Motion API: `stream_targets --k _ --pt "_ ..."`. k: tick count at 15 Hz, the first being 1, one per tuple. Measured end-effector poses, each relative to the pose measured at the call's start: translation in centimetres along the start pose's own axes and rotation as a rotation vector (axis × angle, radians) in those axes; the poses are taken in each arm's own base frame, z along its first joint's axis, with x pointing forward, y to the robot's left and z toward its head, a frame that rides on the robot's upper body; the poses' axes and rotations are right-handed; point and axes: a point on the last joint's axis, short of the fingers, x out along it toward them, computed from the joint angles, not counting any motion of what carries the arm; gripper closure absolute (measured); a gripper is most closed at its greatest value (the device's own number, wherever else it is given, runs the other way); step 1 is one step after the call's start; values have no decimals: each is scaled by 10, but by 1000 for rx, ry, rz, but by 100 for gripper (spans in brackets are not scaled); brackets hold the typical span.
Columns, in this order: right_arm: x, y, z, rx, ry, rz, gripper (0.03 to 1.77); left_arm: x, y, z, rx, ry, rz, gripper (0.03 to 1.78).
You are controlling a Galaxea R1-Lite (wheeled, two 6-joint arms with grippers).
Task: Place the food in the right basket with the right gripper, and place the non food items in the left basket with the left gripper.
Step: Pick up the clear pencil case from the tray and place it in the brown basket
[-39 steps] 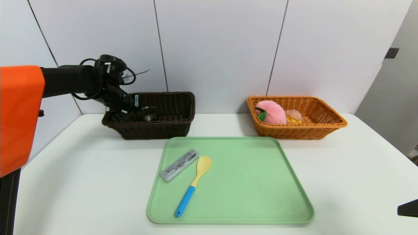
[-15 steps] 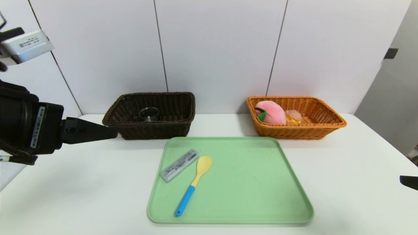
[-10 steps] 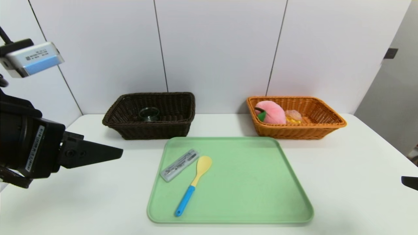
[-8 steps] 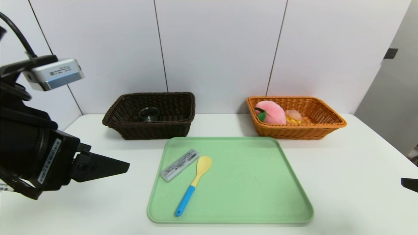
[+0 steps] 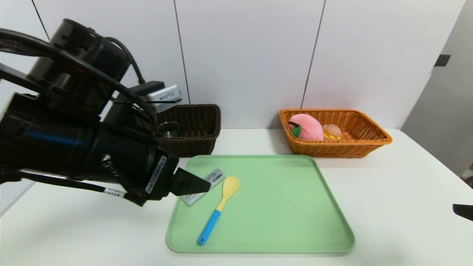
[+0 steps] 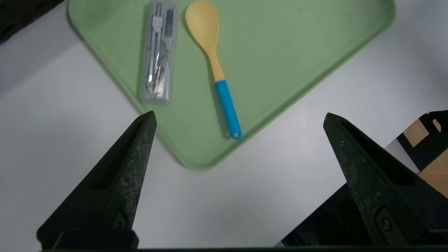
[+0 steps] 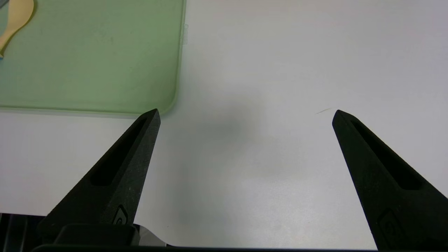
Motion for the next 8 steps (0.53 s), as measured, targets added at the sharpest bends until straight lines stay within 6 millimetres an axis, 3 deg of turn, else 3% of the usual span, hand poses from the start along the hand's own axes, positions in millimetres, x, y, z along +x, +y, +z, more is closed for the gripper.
stream_targets --k 3,8 --pt "3 1 0 3 15 -5 10 26 3 5 50 -27 -79 12" --pt "8 1 7 16 11 -18 10 54 27 1 118 -14 -46 12"
